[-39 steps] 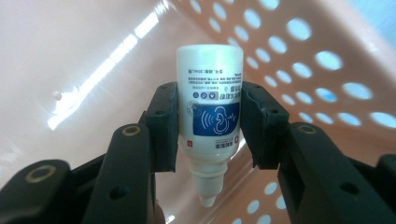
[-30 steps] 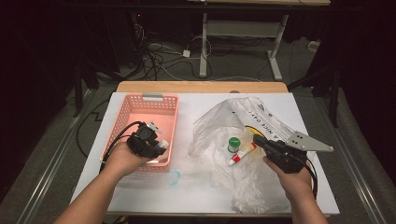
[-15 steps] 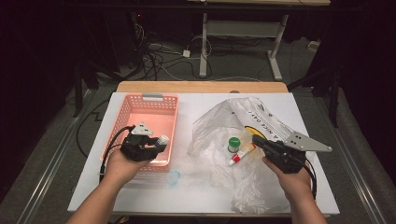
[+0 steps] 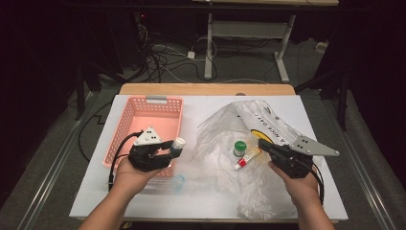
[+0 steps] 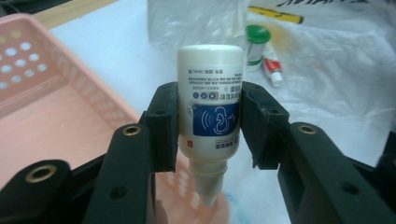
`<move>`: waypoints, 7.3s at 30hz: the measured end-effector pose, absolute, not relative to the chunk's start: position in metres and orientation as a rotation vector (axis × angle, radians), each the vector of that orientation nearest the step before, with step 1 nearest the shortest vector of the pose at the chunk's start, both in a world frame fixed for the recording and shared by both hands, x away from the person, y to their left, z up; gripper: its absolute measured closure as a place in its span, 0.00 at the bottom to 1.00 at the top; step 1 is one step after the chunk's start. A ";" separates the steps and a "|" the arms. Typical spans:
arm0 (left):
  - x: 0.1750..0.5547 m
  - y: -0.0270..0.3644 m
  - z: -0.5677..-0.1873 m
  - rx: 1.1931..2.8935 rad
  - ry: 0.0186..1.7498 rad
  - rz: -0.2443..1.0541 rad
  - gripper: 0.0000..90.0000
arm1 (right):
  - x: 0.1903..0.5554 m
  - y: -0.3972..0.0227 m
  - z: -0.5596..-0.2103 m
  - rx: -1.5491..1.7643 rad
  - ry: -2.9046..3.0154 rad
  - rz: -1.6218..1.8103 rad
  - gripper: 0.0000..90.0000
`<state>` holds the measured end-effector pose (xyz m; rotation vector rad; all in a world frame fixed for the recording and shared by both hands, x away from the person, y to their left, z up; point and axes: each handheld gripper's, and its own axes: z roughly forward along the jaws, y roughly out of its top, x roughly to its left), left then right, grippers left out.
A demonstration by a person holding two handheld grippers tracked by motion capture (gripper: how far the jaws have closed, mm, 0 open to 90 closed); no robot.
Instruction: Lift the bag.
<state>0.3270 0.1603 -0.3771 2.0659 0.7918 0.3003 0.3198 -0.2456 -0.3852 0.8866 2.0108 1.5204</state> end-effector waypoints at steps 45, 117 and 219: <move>0.335 0.024 -0.414 2.099 0.666 0.170 0.65 | 0.318 -0.247 -0.384 0.882 2.010 1.529 1.00; 0.317 0.044 -0.451 2.146 0.688 0.229 0.38 | 0.323 -0.244 -0.392 0.911 2.021 1.520 1.00; 0.312 0.031 -0.413 1.946 0.565 0.381 0.99 | 0.350 -0.259 -0.337 0.933 1.771 1.522 1.00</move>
